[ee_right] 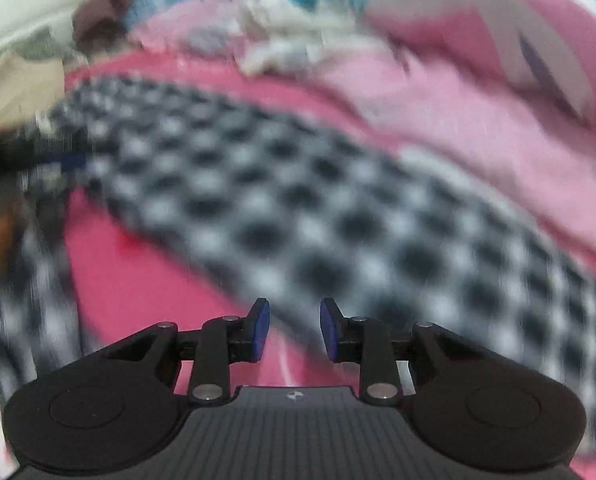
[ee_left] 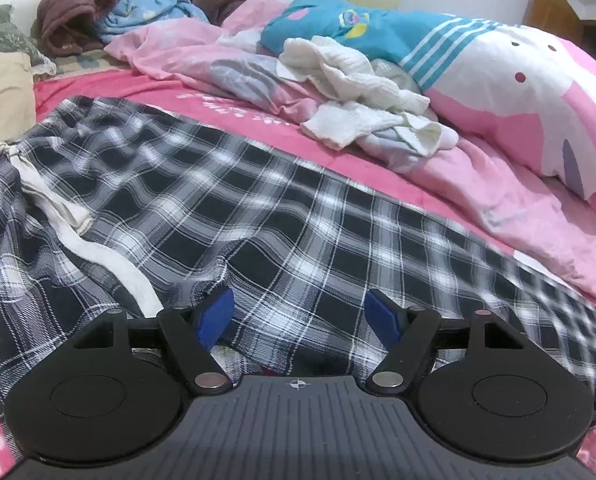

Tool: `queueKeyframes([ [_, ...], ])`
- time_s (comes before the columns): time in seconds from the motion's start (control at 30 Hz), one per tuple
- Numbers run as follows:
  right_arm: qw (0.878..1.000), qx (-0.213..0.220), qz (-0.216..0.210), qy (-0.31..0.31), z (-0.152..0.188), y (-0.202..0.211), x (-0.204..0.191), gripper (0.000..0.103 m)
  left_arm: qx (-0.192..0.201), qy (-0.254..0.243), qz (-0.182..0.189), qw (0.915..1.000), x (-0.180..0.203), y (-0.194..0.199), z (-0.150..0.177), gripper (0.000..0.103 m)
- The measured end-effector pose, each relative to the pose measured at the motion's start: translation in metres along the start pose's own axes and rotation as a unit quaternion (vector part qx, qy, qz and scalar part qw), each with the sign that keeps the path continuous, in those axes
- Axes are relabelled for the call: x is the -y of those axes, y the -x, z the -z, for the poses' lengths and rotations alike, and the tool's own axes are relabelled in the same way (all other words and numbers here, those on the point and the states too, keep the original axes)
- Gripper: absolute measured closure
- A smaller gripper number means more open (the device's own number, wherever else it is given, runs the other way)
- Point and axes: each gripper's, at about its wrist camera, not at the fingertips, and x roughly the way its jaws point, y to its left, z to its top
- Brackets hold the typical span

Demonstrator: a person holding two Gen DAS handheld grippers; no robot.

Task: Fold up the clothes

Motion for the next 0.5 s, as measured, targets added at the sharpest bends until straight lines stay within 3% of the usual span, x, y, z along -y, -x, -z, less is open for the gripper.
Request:
queueKeyframes([
  [0.13,0.999,0.033,-0.030,0.013,-0.024,-0.050,-0.026,0.073,0.008,0.003,-0.010,0.9999,-0.005,0.002,-0.004,0.031],
  [0.2,0.998,0.014,-0.038,0.039,-0.012,-0.073,-0.039,0.073,0.008,0.008,-0.012,0.9999,-0.008,0.002,-0.005,0.030],
  [0.33,0.998,0.008,-0.057,0.021,0.020,-0.055,-0.043,0.072,0.013,0.015,-0.015,0.9997,-0.012,0.004,-0.007,0.030],
  [0.4,0.996,-0.007,-0.091,-0.005,0.022,-0.040,-0.038,0.073,0.014,0.012,-0.017,0.9997,-0.010,0.004,-0.006,0.030],
  [0.5,0.997,0.013,-0.076,-0.012,0.005,-0.037,-0.034,0.074,0.012,0.003,-0.019,0.9998,-0.006,0.003,-0.003,0.030],
])
